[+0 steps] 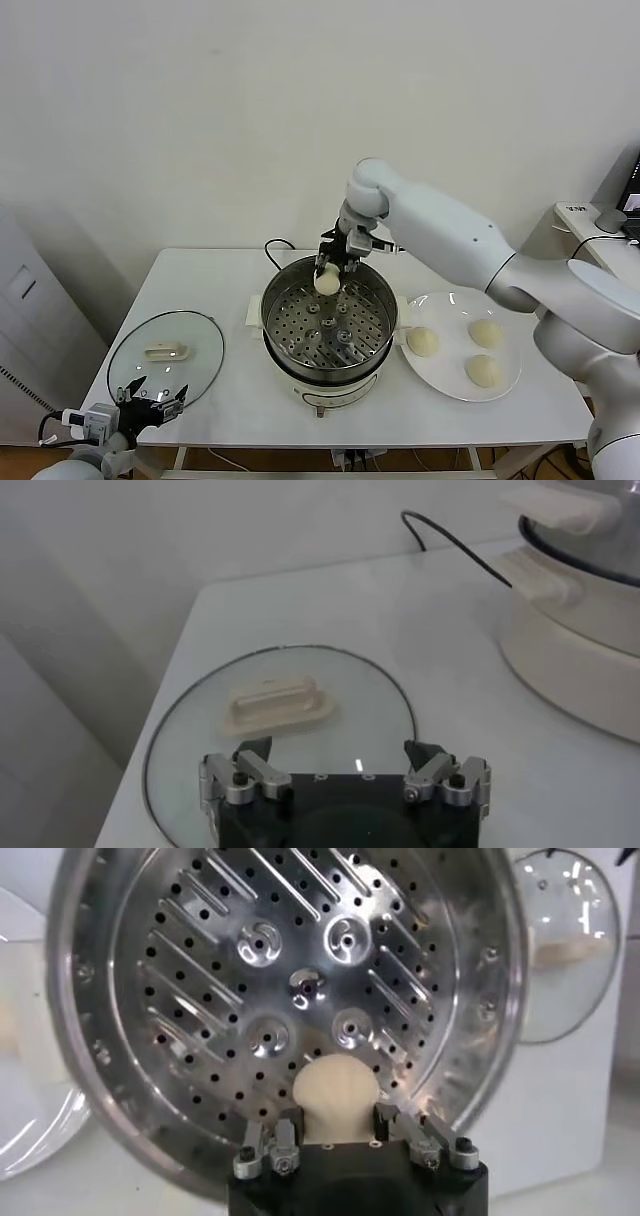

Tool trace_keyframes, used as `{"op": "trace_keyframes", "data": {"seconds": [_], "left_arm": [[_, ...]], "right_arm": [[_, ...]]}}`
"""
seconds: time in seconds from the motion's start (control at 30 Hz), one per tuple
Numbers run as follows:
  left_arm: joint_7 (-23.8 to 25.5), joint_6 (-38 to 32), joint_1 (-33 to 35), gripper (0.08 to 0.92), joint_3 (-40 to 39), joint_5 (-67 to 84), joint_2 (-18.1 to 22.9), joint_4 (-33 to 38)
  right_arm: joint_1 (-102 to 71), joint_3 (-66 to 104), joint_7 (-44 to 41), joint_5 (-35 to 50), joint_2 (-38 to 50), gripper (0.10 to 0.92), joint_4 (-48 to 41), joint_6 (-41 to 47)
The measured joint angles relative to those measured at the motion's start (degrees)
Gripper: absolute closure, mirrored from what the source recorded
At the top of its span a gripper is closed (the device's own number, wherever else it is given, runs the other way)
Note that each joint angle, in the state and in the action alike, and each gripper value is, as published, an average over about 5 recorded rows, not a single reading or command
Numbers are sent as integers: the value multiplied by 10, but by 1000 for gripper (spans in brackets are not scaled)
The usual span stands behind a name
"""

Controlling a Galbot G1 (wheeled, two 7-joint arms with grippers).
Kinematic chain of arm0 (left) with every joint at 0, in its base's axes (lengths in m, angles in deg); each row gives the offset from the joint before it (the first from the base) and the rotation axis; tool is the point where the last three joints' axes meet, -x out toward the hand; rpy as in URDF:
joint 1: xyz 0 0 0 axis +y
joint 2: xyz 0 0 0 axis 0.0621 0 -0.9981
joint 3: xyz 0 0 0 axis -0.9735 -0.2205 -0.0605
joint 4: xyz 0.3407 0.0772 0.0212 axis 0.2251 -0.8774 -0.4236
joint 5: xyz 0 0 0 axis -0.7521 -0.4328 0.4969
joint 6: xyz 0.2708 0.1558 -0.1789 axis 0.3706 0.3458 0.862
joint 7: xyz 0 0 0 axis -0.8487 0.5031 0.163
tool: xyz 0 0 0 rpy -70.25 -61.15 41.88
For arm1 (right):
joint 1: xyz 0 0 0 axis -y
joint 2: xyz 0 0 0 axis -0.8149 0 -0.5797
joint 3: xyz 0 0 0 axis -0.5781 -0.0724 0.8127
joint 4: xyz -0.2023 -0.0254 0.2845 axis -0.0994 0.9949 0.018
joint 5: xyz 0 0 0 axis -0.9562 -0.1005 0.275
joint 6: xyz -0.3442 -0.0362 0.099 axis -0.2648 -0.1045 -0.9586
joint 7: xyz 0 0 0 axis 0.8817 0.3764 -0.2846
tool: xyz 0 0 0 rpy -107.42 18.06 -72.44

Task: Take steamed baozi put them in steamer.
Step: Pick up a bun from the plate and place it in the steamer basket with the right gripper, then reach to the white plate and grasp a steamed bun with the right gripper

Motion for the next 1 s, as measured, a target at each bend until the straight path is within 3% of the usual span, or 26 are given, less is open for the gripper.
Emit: {"op": "trace_keyframes", "data": {"seconds": [0.27,0.57,0.73,1.0], "left_arm": [[-1,0,-1,177,0,0,0,0],[-2,0,-2,177,1,0,1,1],[-2,1,-3,177,2,1,-1,1],[-4,4,-3,177,3,1,1,4]], "right_arm": [[-23,13,1,-35,-5,548,2,0],[-26,16,4,-42,-4,303,2,0],[-9,6,1,-11,3,211,-1,0],[65,-40,-16,109,35,203,-17,0]]}}
